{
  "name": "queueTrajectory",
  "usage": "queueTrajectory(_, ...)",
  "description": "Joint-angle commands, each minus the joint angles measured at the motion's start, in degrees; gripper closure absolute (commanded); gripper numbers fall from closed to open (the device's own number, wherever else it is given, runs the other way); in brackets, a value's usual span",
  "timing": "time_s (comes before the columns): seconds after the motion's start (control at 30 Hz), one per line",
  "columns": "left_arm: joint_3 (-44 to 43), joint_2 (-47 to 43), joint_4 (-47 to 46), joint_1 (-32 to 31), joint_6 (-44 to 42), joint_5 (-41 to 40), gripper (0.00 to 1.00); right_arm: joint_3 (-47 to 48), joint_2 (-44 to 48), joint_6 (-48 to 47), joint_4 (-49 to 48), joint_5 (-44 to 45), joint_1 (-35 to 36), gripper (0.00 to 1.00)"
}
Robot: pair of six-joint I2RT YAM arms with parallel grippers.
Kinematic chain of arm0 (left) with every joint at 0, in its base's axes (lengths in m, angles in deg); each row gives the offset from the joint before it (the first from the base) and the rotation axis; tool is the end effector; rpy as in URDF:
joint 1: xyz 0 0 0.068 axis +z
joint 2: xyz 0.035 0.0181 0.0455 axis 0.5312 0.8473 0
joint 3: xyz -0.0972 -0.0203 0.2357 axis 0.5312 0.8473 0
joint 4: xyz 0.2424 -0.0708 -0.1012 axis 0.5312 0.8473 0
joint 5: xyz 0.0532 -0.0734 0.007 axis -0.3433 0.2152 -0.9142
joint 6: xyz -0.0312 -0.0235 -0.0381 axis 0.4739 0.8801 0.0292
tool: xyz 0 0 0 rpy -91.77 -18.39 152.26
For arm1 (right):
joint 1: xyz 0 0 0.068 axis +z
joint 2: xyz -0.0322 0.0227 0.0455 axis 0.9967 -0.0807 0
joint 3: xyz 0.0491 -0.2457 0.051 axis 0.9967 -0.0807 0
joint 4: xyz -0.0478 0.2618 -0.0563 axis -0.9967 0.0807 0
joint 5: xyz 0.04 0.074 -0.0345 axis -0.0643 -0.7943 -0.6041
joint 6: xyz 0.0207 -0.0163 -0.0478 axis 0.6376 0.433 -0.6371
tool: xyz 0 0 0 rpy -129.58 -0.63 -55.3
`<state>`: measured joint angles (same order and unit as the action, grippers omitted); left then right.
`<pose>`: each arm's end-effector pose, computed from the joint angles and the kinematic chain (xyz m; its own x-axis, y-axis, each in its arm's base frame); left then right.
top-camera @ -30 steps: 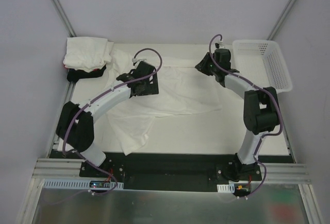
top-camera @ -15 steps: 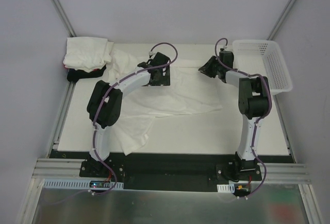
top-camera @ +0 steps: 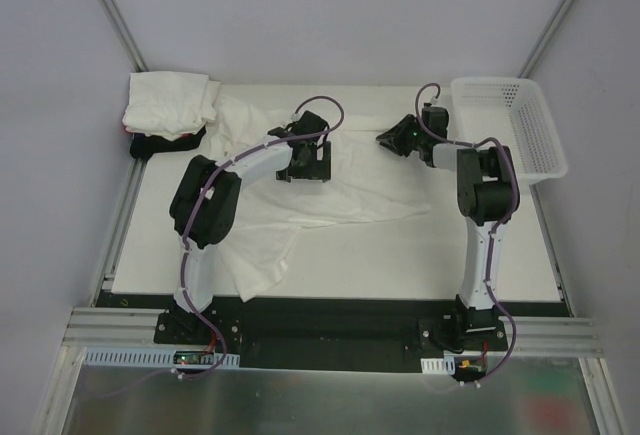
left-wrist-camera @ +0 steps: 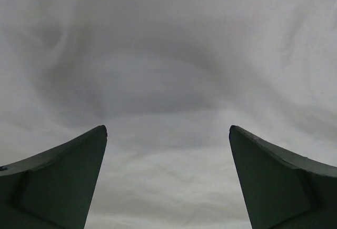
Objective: Fold and stack the t-shirts
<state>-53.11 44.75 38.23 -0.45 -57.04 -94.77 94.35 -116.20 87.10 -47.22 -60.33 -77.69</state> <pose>0.3869 -0.2401 0.1776 -0.8129 -0.0227 -0.5819 0.0886 0.9828 -0.1621 0.4790 0.0793 0.1096 -0.6445 0.4398 -0.6255 -0.1283 0.7442 0.6555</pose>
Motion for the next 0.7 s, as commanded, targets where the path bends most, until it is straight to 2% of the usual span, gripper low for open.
queueTrajectory(0.0, 2.0, -0.1, 1.5, 0.5, 1.0, 4.4, 0.01, 3.4, -0.2, 2.7, -3.5, -2.9, -0.6, 0.70)
queueTrajectory(0.17, 4.5, 0.6, 1.5, 0.5, 1.1, 7.6, 0.01, 0.2, 0.4, 5.8, -6.4, -4.4, -0.6, 0.70)
queueTrajectory(0.33, 7.7, -1.5, 1.4, 0.5, 1.9, 8.8, 0.01, -10.2, 3.6, 8.6, -12.7, -3.1, -0.6, 0.70)
queueTrajectory(0.53, 13.3, -8.2, 1.0, -0.2, 2.5, 8.8, 0.01, -22.6, 7.7, 15.9, -25.0, -2.1, -0.7, 0.70)
queueTrajectory(0.67, 17.4, -13.5, 1.0, -0.6, 3.5, 10.6, 0.01, -29.0, 12.4, 16.1, -26.9, -1.0, -0.7, 0.70)
